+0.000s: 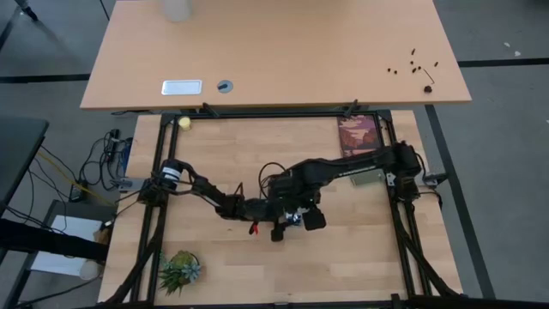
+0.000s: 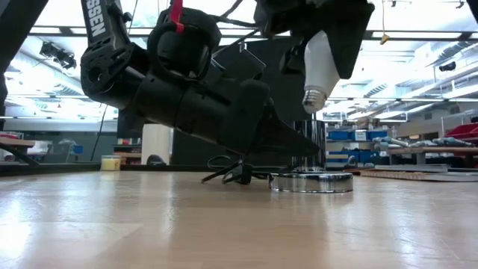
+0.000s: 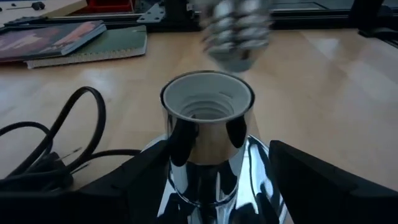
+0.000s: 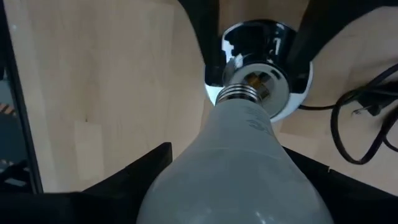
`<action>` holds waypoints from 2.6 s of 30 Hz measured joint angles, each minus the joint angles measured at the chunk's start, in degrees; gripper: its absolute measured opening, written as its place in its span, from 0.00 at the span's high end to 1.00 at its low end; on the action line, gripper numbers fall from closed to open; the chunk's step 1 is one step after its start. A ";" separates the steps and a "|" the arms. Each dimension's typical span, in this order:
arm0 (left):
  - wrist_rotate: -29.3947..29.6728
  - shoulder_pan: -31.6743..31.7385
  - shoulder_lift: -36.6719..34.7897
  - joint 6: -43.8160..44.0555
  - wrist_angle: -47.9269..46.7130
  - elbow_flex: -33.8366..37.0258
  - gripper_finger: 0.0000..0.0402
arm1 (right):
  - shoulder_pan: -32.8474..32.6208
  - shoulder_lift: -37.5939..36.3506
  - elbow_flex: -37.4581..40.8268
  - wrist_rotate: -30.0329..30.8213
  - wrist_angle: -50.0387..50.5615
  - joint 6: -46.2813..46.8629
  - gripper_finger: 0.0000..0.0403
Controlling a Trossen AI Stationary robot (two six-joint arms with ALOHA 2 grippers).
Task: Screw lightbulb
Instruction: Insert the lightbulb into the silver lamp
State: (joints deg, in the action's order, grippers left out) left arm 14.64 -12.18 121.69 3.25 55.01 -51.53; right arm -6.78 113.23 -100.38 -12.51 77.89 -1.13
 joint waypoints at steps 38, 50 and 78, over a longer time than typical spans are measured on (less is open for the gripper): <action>-10.45 -0.57 0.02 -5.25 -3.53 -7.38 0.47 | -8.42 0.17 0.09 5.65 0.31 -15.28 0.34; 0.77 -3.01 -0.43 -8.70 -4.17 -7.39 0.43 | -8.79 0.17 0.09 6.64 -1.19 -15.72 0.35; 11.01 -7.22 -3.26 -3.09 -13.56 -7.39 0.30 | -5.41 0.15 4.11 6.20 -3.13 -11.89 0.35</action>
State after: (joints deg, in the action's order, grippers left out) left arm 25.65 -19.40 118.43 0.15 41.45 -58.92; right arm -12.19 113.38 -96.27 -6.31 74.76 -13.02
